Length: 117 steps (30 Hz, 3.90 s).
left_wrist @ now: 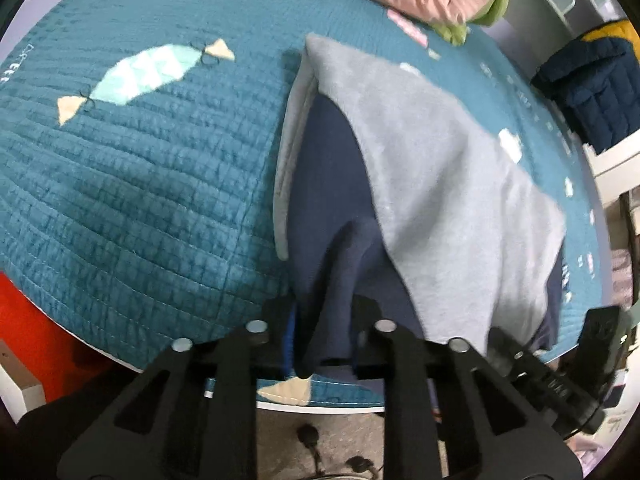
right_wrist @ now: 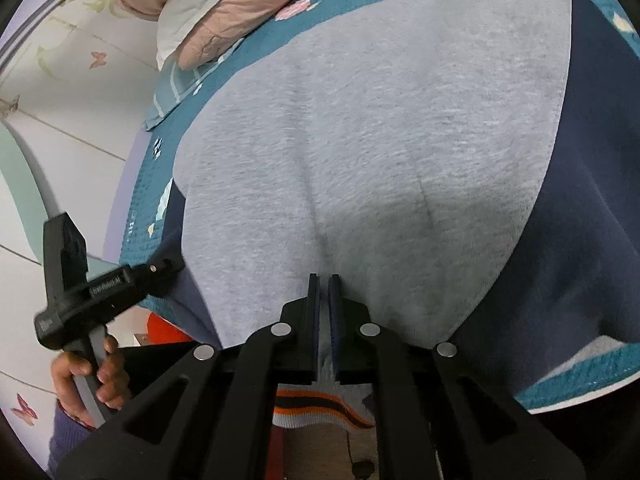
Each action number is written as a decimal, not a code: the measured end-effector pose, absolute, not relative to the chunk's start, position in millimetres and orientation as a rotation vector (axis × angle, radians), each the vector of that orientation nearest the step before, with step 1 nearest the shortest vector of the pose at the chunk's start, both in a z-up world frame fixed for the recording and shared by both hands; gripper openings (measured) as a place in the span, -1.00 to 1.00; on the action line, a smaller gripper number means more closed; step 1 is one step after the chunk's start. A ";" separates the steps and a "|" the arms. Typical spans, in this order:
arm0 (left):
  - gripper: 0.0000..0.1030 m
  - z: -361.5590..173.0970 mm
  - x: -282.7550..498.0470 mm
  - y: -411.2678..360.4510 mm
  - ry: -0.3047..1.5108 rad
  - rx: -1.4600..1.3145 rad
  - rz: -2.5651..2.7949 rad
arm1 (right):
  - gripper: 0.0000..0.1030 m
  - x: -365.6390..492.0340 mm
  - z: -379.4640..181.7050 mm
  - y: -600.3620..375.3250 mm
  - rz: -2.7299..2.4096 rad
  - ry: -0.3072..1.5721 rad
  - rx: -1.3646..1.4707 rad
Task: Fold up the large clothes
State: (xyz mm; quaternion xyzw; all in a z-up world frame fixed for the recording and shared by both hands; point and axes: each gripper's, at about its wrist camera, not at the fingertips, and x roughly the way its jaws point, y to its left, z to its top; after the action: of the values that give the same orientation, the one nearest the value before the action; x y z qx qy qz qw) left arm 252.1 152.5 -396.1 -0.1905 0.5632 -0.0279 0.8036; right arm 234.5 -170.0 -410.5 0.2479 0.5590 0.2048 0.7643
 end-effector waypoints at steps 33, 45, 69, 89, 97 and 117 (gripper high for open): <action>-0.62 -285.4 260.6 38.9 1.073 -0.428 -0.338 | -0.74 231.6 -318.8 -104.3 0.548 0.829 0.321; 0.61 -252.7 252.4 14.9 0.863 -0.445 -0.477 | -0.78 216.7 -334.4 -249.5 0.332 0.806 0.776; 0.68 -419.2 283.6 -31.6 1.250 -0.250 -0.285 | -0.26 193.7 -387.7 -331.3 0.012 0.981 0.857; 0.68 -415.1 282.4 -49.9 1.251 -0.199 -0.277 | -0.67 209.0 -389.9 -345.5 0.060 0.985 0.771; 0.68 -412.9 283.4 -54.1 1.258 -0.196 -0.272 | 0.16 193.0 -436.9 -372.7 0.049 1.077 1.038; 0.68 -421.2 280.0 -50.7 1.308 -0.305 -0.325 | 0.17 220.9 -443.4 -357.6 0.204 1.051 1.197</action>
State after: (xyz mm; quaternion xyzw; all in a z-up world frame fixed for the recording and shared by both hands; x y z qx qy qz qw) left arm 280.0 -50.7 -421.2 -0.1409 0.6030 -0.1500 0.7707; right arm 220.9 -357.6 -443.4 0.5361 0.4709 0.0912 0.6946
